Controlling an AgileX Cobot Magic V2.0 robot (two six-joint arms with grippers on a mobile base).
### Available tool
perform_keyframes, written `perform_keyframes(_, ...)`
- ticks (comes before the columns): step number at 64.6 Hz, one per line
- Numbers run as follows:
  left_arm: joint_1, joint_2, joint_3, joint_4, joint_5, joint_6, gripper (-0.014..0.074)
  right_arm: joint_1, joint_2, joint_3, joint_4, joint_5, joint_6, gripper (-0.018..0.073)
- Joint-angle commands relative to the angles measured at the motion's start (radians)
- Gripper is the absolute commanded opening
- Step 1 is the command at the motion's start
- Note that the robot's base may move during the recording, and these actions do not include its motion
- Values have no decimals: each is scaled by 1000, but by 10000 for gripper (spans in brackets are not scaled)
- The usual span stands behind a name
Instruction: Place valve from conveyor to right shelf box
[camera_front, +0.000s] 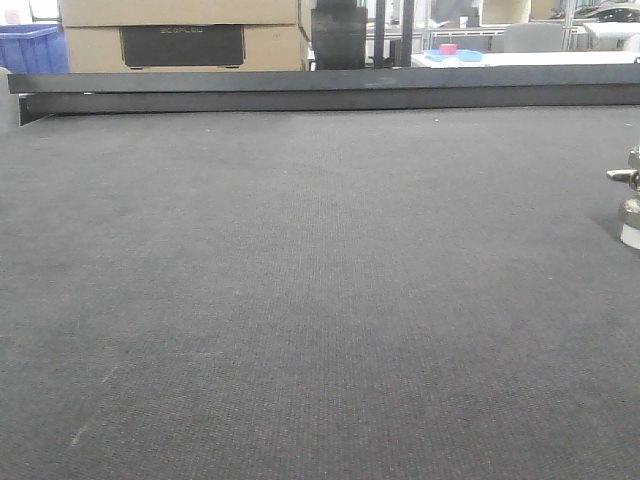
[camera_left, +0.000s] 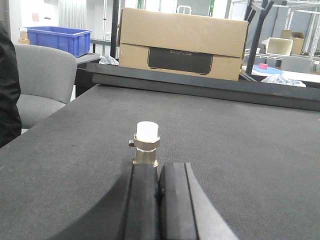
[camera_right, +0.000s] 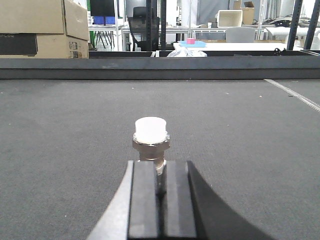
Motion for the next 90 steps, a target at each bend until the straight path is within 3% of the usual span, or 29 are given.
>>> perform_keyframes(1, 2, -5, -4, -6, -18, -3, -111, -1, -4, 0, 2, -25, 1, -162)
perform_keyframes(33, 2, -5, -4, -6, -18, -3, -111, -1, -4, 0, -1, -33, 1, -162)
perform_keyframes(51, 3, -5, -4, -6, -94, -3, -111, -1, -4, 0, -1, -46, 1, -162)
perform_keyframes(63, 3, -5, -7, -6, -199, -3, -111, -1, -4, 0, -1, -198, 1, -162)
perform_keyframes(68, 3, -5, -78, -3, -145, -3, -111, -1, -4, -12, 6, -230, 1, -162)
perform_keyframes(79, 3, 22, -295, 73, 82, -3, -98, -1, -4, -202, 6, -110, 1, -162)
perform_keyframes(84, 3, 88, -388, 76, 176, -3, -12, -1, -4, -304, 6, -9, 1, -162)
perform_keyframes(90, 3, 191, -497, 76, 248, -3, 183, -1, 45, -420, 6, 84, 1, -149)
